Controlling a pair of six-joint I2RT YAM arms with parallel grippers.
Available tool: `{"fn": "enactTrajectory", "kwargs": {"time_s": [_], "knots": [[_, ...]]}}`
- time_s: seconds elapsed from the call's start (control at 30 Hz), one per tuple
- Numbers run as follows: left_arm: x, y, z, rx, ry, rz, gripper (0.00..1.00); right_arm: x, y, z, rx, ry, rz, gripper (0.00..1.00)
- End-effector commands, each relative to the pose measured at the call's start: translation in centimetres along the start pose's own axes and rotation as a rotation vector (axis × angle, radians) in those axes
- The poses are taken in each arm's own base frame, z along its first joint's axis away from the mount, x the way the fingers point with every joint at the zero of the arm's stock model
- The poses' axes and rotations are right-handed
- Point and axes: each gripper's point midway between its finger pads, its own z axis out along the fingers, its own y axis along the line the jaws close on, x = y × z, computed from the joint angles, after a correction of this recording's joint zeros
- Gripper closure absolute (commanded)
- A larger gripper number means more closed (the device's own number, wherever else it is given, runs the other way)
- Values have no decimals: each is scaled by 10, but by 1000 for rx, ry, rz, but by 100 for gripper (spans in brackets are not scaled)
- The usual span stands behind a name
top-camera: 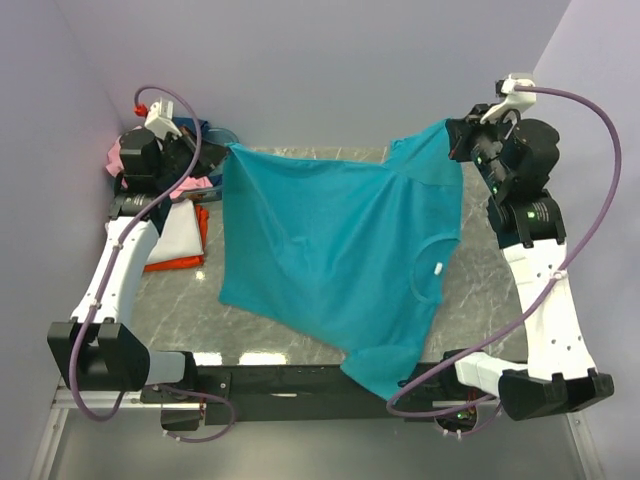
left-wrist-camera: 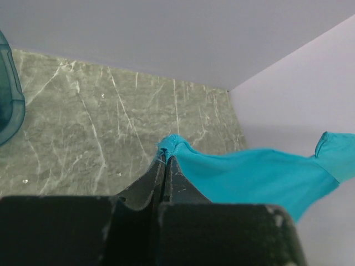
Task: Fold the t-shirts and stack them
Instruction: Flatten the tshirt out
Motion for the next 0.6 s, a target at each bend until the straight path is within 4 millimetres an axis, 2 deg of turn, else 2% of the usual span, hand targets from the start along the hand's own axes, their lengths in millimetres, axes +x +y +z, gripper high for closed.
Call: {"fn": "enactTrajectory", "kwargs": {"time_s": [0.0, 0.13, 0.17, 0.23, 0.27, 0.33, 0.37, 0.57], "knots": [[-45, -41, -21, 70, -142, 48, 100, -75, 14, -43, -34, -211, -22, 100], [-58, -54, -37, 59, -187, 47, 100, -97, 18, -65, -38, -272, -33, 100], [-63, -62, -45, 69, -208, 49, 100, -106, 22, -76, -50, -299, -37, 100], [-68, -63, -56, 52, -255, 34, 100, -118, 28, -89, -74, -342, -63, 100], [-76, -75, -71, 72, -302, 45, 99, -125, 34, -102, -98, -373, -72, 100], [-79, -79, -84, 70, -342, 39, 100, -138, 39, -117, -118, -425, -95, 100], [-87, -89, -100, 77, -395, 41, 99, -145, 42, -128, -127, -452, -105, 100], [-111, -129, -156, 136, -559, 81, 100, -180, 54, -173, -156, -580, -145, 100]]}}
